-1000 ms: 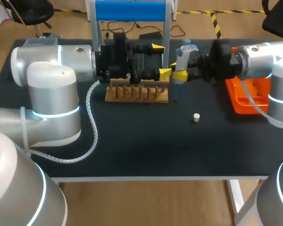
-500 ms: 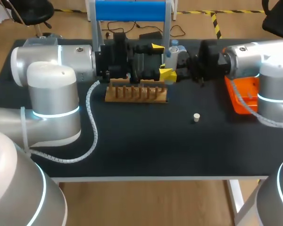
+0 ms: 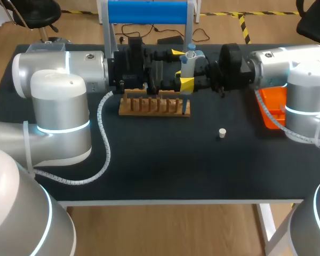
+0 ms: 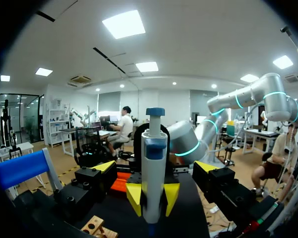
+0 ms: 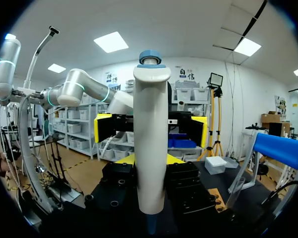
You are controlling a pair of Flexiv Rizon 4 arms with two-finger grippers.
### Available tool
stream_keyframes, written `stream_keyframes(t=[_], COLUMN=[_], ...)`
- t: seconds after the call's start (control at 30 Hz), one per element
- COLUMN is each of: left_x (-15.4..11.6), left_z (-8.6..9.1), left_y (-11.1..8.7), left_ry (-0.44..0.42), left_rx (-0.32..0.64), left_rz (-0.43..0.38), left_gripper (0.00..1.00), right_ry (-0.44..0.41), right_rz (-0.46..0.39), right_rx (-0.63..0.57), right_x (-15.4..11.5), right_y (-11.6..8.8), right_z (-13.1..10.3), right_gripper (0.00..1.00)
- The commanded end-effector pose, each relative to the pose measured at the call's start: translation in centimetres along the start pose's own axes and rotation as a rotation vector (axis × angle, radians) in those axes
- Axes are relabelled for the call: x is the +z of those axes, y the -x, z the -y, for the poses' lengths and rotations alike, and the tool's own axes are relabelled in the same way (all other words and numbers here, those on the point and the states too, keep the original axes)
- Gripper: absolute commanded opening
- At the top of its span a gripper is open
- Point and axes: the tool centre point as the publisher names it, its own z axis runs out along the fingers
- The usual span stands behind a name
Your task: Invert the test tube, pick up the pipette, mount the tip to pipette, aspirate from beaker and dispense into the tube, eject the tip, return the pipette, and cap with the stopper.
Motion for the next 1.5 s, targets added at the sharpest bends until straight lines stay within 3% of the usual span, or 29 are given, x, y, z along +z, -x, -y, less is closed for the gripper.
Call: stream_keyframes(t=[0.03,0.27,0.3,0.37,0.4,1.0,1.03,1.07,1.1,1.33,1.5], left_x=[0.1,0.1,0.1,0.1,0.1,0.1,0.1,0.1,0.1,0.1,0.1], left_z=[-0.1,-0.1,-0.1,-0.1,-0.1,-0.1,-0.1,-0.1,-0.1,-0.1,-0.1], left_y=[-0.1,-0.1,-0.1,-0.1,-0.1,-0.1,-0.1,-0.1,-0.1,-0.1,-0.1], left_ry=[-0.004,-0.004,-0.004,-0.004,-0.004,-0.004,-0.004,-0.004,-0.004,-0.004,-0.004], left_rx=[0.001,0.001,0.001,0.001,0.001,0.001,0.001,0.001,0.001,0.001,0.001], left_rz=[0.005,0.005,0.005,0.005,0.005,0.005,0.005,0.005,0.005,0.005,0.005], left_gripper=[1.0,1.0,0.64,0.05,0.0,0.0,0.0,0.0,0.0,0.0,0.0], right_ry=[0.0,-0.001,-0.001,-0.002,-0.001,0.002,-0.002,-0.003,-0.002,0.007,0.046], right_rz=[0.003,0.003,0.004,0.005,0.004,0.009,0.012,0.012,0.014,0.001,-0.039], right_rx=[-0.001,-0.006,-0.006,-0.006,-0.006,-0.007,-0.01,-0.011,-0.011,-0.002,0.005], right_x=[0.2,0.5,0.4,0.5,0.5,0.7,0.7,0.7,0.6,-0.5,-3.2], right_y=[-0.1,0.0,0.0,0.0,0.0,-0.1,0.0,0.0,0.0,-0.2,-0.4], right_z=[-0.1,-0.2,-0.2,-0.2,-0.2,-0.1,-0.1,-0.1,-0.1,-0.5,-1.0], right_gripper=[0.0,0.0,0.0,0.0,0.0,0.0,0.06,0.35,1.0,1.0,1.0])
